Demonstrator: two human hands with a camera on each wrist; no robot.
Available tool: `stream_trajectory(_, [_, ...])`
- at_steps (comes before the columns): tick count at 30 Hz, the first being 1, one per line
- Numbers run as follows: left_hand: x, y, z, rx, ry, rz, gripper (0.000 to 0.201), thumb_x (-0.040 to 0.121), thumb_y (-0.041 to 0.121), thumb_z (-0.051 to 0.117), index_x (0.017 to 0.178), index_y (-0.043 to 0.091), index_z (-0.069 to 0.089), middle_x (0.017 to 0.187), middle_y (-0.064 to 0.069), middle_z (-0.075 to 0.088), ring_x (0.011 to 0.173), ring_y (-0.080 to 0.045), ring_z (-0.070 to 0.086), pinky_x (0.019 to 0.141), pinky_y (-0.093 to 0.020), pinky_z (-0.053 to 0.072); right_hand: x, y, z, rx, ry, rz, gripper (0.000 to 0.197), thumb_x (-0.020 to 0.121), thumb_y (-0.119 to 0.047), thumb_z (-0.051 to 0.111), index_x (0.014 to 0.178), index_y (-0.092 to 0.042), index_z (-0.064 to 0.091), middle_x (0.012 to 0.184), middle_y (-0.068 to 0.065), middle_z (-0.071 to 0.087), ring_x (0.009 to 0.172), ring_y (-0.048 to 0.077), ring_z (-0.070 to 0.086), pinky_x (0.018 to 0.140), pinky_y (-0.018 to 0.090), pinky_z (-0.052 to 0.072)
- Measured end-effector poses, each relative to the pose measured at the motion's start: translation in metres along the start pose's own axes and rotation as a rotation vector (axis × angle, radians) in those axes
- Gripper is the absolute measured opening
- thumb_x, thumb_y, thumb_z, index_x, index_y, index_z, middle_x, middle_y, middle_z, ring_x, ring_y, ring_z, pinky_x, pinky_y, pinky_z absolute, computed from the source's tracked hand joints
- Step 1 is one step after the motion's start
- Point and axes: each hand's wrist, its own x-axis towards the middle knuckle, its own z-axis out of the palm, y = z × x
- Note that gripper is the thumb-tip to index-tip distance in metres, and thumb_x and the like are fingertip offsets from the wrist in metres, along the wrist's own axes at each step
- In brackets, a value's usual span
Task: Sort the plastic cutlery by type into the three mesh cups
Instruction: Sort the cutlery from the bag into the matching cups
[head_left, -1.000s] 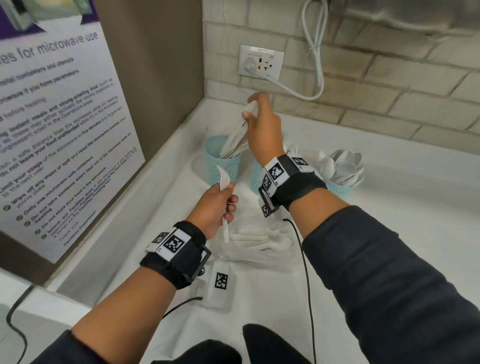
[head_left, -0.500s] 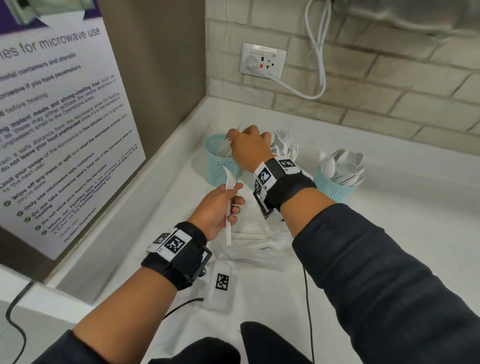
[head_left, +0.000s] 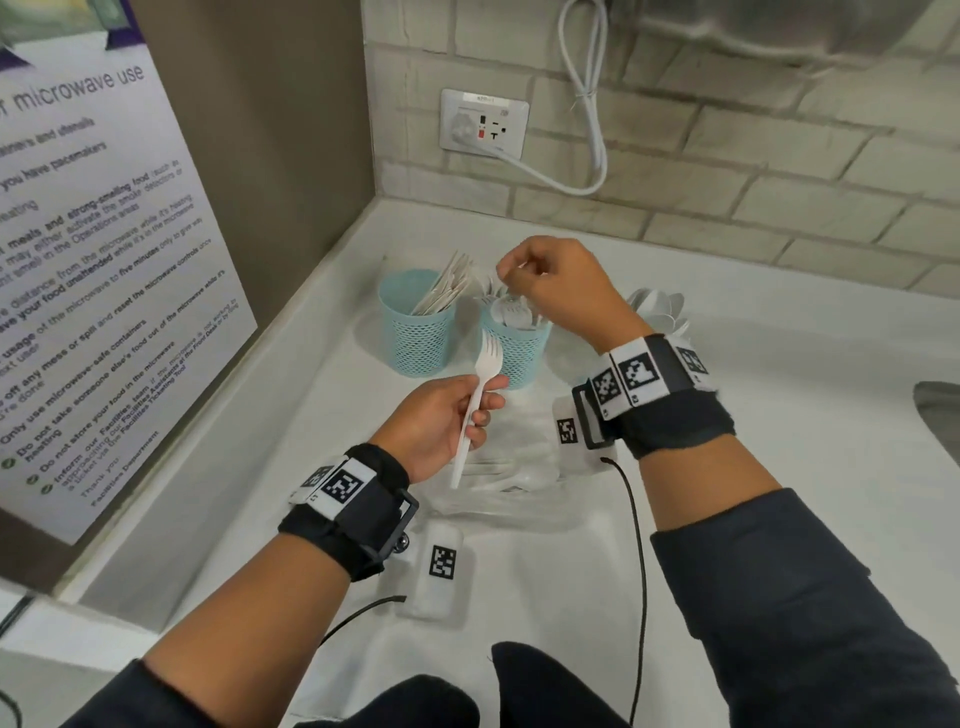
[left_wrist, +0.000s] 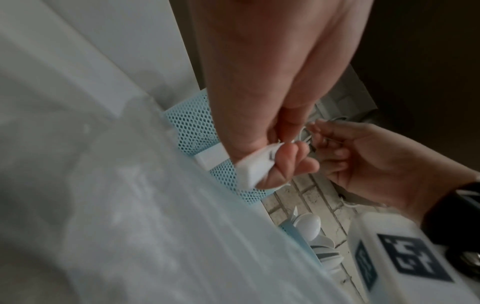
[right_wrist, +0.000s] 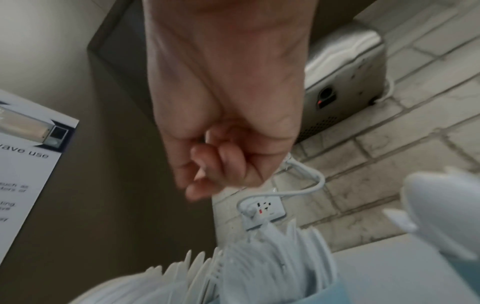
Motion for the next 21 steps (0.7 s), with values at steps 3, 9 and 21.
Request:
stream_trajectory(3, [0.003, -0.003, 0.004, 0.044, -0.011, 0.04, 0.03, 0.101, 0.013, 0.031, 0.106, 0.003, 0.059, 0.071, -0.001, 0.054, 0.051, -0.005, 0.041, 0.045, -0.013, 0.034, -0.015, 0.008, -0.008, -0.134, -0.229, 0.104, 0.018, 0.087, -0.022, 0.062, 0.094, -0.007, 0.069, 0.069, -0.006, 0.06, 0.05, -0.001, 0.05, 0.047, 0.009, 0.04])
stream_trajectory(9, [0.009, -0.011, 0.011, 0.172, 0.042, 0.088, 0.019, 0.097, 0.015, 0.046, 0.094, 0.009, 0.064, 0.078, -0.001, 0.062, 0.06, -0.006, 0.047, 0.052, -0.014, 0.043, -0.038, 0.018, 0.001, -0.163, -0.362, 0.23, 0.04, 0.087, -0.048, 0.057, 0.095, -0.009, 0.059, 0.074, 0.0, 0.061, 0.051, 0.009, 0.051, 0.048, 0.018, 0.041])
stream_trajectory(21, [0.012, -0.021, 0.027, 0.342, 0.055, 0.11, 0.013, 0.092, 0.016, 0.055, 0.088, 0.01, 0.067, 0.072, 0.001, 0.061, 0.058, -0.005, 0.049, 0.057, -0.014, 0.044, -0.045, 0.042, -0.005, 0.195, -0.162, 0.4, 0.018, 0.096, -0.006, 0.047, 0.108, -0.002, 0.06, 0.078, 0.001, 0.066, 0.042, 0.006, 0.061, 0.052, 0.015, 0.053])
